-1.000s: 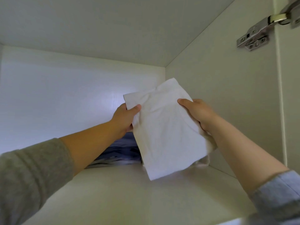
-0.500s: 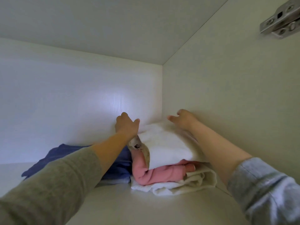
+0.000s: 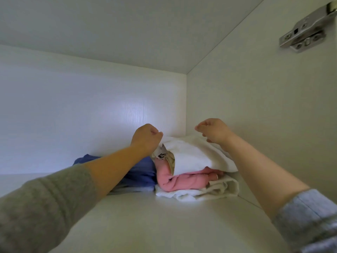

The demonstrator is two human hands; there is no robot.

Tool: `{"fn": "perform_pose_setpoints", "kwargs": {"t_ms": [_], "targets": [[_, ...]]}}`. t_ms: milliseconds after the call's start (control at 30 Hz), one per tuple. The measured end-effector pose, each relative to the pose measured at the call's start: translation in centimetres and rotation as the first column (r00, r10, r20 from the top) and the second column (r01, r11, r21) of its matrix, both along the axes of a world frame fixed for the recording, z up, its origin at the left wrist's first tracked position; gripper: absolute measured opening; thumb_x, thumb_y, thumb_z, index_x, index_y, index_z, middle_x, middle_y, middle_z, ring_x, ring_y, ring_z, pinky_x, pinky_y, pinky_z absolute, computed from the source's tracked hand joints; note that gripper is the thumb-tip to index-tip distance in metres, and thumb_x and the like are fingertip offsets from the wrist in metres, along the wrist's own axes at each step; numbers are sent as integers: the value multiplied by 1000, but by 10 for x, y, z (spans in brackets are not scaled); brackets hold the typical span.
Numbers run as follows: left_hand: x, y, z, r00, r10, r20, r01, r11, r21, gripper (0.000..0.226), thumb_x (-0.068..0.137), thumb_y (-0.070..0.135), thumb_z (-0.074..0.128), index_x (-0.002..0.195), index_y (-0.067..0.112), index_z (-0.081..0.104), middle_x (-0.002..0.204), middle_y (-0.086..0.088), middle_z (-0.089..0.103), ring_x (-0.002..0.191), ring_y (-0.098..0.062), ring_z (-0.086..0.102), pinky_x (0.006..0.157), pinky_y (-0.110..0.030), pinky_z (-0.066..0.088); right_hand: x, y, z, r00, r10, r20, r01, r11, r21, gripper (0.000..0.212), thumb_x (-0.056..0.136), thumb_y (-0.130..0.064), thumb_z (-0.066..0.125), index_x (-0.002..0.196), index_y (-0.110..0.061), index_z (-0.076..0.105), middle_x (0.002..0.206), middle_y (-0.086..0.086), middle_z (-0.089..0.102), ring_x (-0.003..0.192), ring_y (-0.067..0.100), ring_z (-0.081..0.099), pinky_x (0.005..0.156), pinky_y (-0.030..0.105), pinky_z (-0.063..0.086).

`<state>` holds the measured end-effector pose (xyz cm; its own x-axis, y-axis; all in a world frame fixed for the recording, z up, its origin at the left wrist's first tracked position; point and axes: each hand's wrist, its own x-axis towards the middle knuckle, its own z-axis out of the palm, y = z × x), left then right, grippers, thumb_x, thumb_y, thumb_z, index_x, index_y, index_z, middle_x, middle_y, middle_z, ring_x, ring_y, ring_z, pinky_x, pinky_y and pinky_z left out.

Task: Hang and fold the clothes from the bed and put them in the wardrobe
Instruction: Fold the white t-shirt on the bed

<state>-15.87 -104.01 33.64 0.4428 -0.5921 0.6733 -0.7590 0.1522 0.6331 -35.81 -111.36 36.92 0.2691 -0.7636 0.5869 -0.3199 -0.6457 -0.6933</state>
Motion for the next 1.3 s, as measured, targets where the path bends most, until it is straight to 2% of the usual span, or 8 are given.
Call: {"fn": "perform_pose_setpoints", "kwargs": {"t_ms": [233, 367, 533, 667, 767, 867, 1100, 1300], "targets": [[-46, 70, -22, 982, -189, 19, 189, 982, 7, 29, 93, 25, 60, 119, 13, 56, 104, 4, 60, 83, -6, 54, 65, -12, 38, -35, 74, -26, 997, 56, 60, -55, 998, -26, 18, 93, -19, 62, 105, -7, 67, 109, 11, 67, 99, 28, 63, 93, 45, 51], [-65, 129, -21, 968, -244, -62, 240, 968, -73, 28, 93, 23, 61, 119, 15, 57, 104, 5, 61, 86, -4, 54, 67, -7, 37, -59, 136, -28, 991, 65, 121, -58, 997, -59, 12, 92, -19, 62, 101, -11, 67, 103, 7, 68, 103, 30, 64, 95, 46, 52], [-83, 225, -39, 939, -327, -106, 306, 936, -174, 16, 91, 18, 60, 107, 23, 59, 97, 14, 62, 87, -5, 59, 68, -15, 43, -81, 224, -60, 961, 104, 256, -101, 995, -24, 9, 92, -13, 62, 100, -13, 67, 96, 7, 69, 91, 25, 65, 92, 44, 53], [-101, 297, -85, 909, -397, -125, 372, 909, -187, 19, 89, 16, 64, 88, 35, 60, 92, 17, 67, 79, 14, 60, 71, -4, 43, -92, 298, -107, 949, 107, 298, -116, 993, 13, 12, 94, -11, 62, 105, -12, 66, 101, 9, 71, 95, 22, 65, 88, 35, 53], [-112, 342, -109, 873, -430, -231, 399, 901, -169, 17, 89, 17, 65, 94, 33, 62, 101, 10, 70, 92, -2, 65, 90, -28, 51, -106, 348, -136, 942, 88, 323, -110, 993, 51, 11, 94, -10, 62, 104, -12, 66, 104, 10, 71, 100, 25, 65, 90, 35, 52], [-126, 380, -117, 852, -436, -289, 401, 900, -174, 16, 89, 16, 64, 103, 25, 64, 102, 10, 71, 97, -10, 66, 95, -42, 51, -127, 390, -148, 936, 51, 348, -78, 995, 65, 12, 93, -10, 63, 104, -15, 67, 102, 5, 71, 104, 28, 65, 96, 41, 51], [-192, 423, -121, 798, -513, -316, 476, 859, -191, 18, 88, 9, 60, 97, 25, 64, 100, 8, 72, 97, -15, 67, 91, -37, 54, -196, 456, -158, 926, -37, 376, 59, 997, -47, 11, 94, -14, 63, 100, -22, 68, 95, -4, 74, 93, 5, 68, 95, 34, 52], [-270, 420, -125, 724, -618, -306, 600, 783, -162, 16, 90, 12, 62, 98, 26, 64, 100, 7, 71, 99, -11, 66, 99, -41, 50, -268, 490, -158, 910, -147, 387, 222, 963, -155, 13, 92, -19, 61, 97, -29, 68, 93, -9, 74, 91, 5, 69, 85, 28, 53]]}}
